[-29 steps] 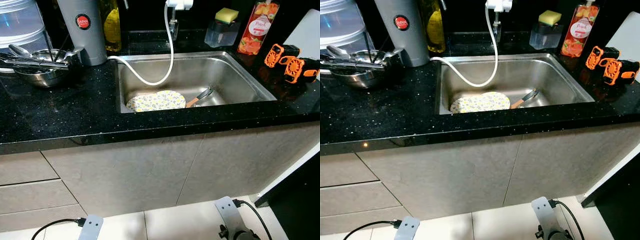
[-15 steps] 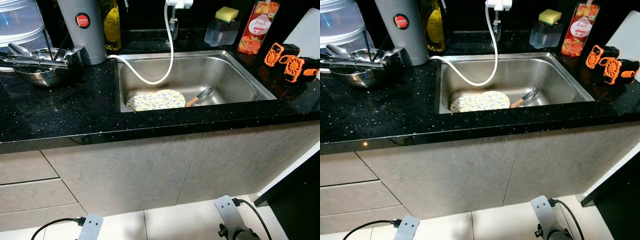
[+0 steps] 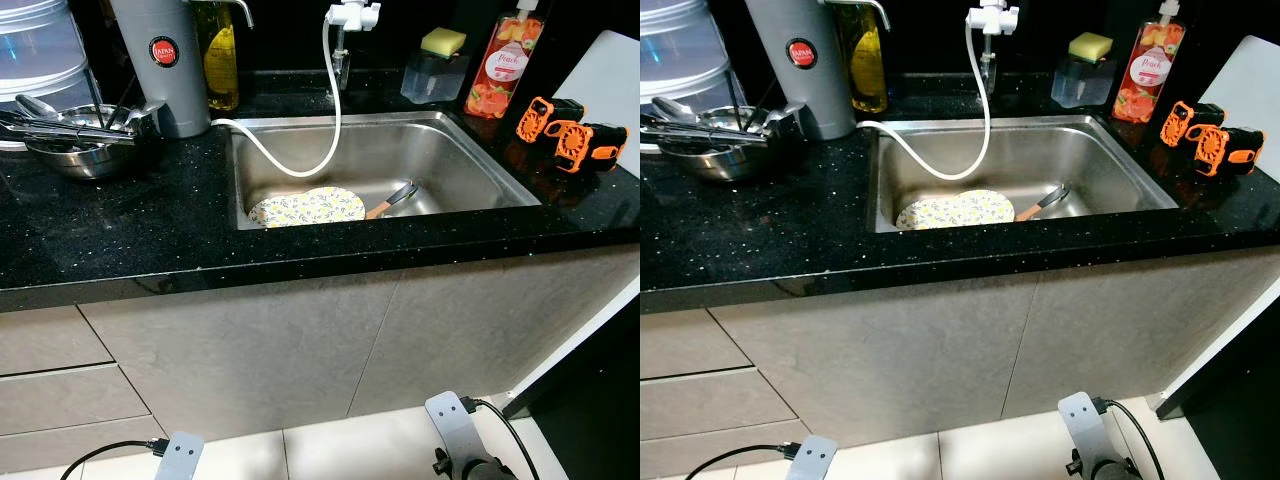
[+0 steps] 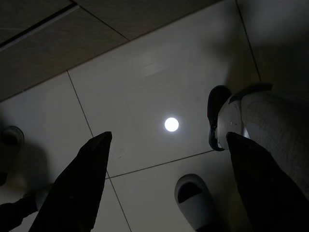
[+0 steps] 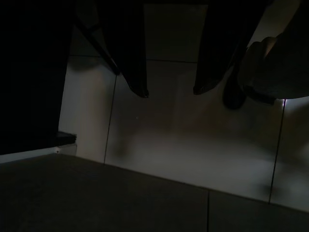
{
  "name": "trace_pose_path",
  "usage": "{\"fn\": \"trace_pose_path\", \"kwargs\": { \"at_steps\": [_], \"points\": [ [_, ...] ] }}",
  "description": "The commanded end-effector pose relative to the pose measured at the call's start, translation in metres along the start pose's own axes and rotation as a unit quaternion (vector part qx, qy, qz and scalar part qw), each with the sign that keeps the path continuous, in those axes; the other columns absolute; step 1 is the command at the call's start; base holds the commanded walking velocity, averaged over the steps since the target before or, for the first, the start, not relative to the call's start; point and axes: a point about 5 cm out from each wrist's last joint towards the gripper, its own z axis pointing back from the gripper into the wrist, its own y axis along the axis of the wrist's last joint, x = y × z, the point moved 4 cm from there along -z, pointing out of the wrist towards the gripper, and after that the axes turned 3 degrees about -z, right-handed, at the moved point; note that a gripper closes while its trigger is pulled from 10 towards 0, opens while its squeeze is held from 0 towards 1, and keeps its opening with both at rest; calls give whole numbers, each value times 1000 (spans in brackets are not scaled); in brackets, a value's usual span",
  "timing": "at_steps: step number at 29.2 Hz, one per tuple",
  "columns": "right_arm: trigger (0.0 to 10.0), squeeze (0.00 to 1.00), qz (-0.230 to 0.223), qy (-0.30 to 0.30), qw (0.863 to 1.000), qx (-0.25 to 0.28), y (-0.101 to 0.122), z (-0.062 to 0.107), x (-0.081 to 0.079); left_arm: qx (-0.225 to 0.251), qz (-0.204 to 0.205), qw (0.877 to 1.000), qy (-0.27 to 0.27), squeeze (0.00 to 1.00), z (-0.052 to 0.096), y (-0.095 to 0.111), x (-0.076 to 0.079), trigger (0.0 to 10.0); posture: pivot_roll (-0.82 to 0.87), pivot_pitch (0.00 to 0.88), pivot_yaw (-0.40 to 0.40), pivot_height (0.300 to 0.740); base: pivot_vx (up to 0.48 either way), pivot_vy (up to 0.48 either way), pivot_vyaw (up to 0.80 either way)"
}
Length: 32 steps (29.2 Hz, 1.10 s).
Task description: Kitchen organization
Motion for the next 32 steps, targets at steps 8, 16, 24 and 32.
{"fn": "trace_pose_path", "kwargs": {
  "at_steps": [8,16,24,32],
  "points": [
    [10000,0,8,0,1000,-3,1,0,2,-3,-11,1000,-2,0,0,-2,0,10000,18,0,-67,740,0,0,0],
    [10000,0,-89,-37,994,58,32,-4,17,18,-21,1000,5,0,1,2,-1,10000,20,0,-57,740,0,0,0],
    [10000,0,-145,-47,983,104,59,-6,20,65,-152,986,6,0,1,17,0,10000,48,0,-52,740,0,0,0],
    [10000,0,-121,-25,985,124,73,-8,-1,160,-159,974,10,0,2,67,4,10000,72,4,-65,740,0,0,0]
  ]
}}
